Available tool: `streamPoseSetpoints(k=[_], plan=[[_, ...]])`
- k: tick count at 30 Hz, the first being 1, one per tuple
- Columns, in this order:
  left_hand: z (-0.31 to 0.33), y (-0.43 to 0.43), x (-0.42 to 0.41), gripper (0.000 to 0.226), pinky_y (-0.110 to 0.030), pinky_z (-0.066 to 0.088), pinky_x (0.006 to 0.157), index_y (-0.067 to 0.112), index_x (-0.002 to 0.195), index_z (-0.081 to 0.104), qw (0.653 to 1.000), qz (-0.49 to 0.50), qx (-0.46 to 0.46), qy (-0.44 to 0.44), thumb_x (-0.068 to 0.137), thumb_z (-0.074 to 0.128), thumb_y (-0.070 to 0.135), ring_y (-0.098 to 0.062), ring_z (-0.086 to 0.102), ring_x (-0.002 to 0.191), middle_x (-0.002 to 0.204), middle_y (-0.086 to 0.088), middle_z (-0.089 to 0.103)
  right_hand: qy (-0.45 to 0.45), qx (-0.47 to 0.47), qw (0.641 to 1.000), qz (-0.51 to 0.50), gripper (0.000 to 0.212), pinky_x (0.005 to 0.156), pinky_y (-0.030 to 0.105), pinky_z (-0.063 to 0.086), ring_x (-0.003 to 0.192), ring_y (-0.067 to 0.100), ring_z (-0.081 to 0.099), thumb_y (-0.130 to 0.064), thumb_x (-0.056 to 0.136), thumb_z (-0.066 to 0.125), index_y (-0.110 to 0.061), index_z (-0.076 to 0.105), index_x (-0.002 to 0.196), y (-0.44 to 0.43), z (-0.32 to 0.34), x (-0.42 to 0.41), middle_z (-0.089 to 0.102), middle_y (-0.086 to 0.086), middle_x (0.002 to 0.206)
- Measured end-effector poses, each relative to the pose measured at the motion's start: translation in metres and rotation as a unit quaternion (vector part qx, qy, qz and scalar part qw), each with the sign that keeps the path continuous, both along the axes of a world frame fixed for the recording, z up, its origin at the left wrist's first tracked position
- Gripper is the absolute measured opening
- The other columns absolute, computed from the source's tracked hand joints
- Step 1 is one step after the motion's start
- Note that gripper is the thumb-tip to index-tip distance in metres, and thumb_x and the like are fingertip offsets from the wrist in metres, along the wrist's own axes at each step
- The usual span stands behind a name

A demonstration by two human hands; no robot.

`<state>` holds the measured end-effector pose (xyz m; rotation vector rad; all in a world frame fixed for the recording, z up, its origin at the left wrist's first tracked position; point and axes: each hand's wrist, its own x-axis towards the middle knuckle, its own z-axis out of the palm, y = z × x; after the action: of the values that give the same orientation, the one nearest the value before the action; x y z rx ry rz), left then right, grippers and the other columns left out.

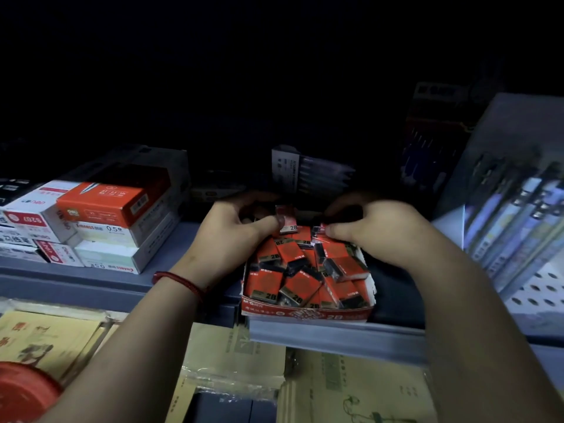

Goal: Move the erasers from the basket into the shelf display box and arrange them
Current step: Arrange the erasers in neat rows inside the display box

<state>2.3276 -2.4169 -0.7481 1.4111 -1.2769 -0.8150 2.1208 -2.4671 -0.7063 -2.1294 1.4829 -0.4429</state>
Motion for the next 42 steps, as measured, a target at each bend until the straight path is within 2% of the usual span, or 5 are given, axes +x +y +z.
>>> streamPoseSetpoints(k=[9, 16, 28, 32, 42], plan=[[-0.008, 0.000, -0.001, 0.027, -0.054, 0.060, 0.078, 0.038, 0.106, 0.072, 0.999, 0.010, -0.016, -0.026, 0.079, 0.073, 0.039, -0.028, 0.075, 0.085, 0.092, -0.001, 0.077, 0.068, -0.007, 0.998, -0.008, 0.030, 0.061, 0.025, 0.043, 0.073, 0.011, 0.055, -0.033, 0.093, 0.066, -0.030, 0.060, 0.123, 0.000, -0.001, 0.010, 0.057, -0.006, 0.078], [-0.006, 0.002, -0.002, 0.018, -0.049, 0.061, 0.080, 0.036, 0.104, 0.073, 0.999, 0.023, -0.015, -0.041, 0.087, 0.076, 0.030, -0.016, 0.075, 0.083, 0.091, 0.007, 0.078, 0.177, -0.114, 0.978, 0.003, 0.030, 0.087, 0.031, 0.051, 0.103, 0.025, 0.060, -0.023, 0.096, 0.059, -0.025, 0.060, 0.127, 0.009, 0.000, 0.021, 0.065, 0.005, 0.114], [-0.002, 0.004, -0.003, 0.019, -0.046, 0.063, 0.078, 0.032, 0.105, 0.073, 1.000, 0.023, -0.005, 0.014, 0.088, 0.075, 0.023, -0.023, 0.076, 0.080, 0.091, -0.002, 0.078, 0.028, -0.043, 0.998, -0.024, 0.026, 0.059, 0.026, 0.045, 0.077, 0.012, 0.059, -0.042, 0.089, 0.068, -0.035, 0.059, 0.113, 0.007, -0.001, 0.008, 0.062, -0.005, 0.083], [-0.001, 0.003, -0.002, 0.024, -0.027, 0.061, 0.074, 0.020, 0.110, 0.074, 0.996, 0.031, -0.035, 0.076, 0.090, 0.068, 0.008, -0.015, 0.075, 0.086, 0.093, -0.001, 0.079, -0.129, -0.042, 0.989, -0.050, 0.026, 0.070, 0.029, 0.055, 0.077, 0.006, 0.061, -0.043, 0.079, 0.077, -0.036, 0.063, 0.099, 0.012, 0.004, 0.017, 0.065, -0.012, 0.084], [-0.001, 0.005, 0.002, 0.018, -0.023, 0.056, 0.073, 0.011, 0.103, 0.075, 0.978, 0.032, -0.088, 0.186, 0.088, 0.068, 0.003, -0.014, 0.073, 0.083, 0.082, -0.001, 0.077, -0.122, -0.033, 0.992, -0.023, 0.016, 0.075, 0.028, 0.052, 0.083, 0.007, 0.061, -0.049, 0.091, 0.062, -0.037, 0.068, 0.101, 0.011, -0.010, 0.040, 0.067, -0.012, 0.092]])
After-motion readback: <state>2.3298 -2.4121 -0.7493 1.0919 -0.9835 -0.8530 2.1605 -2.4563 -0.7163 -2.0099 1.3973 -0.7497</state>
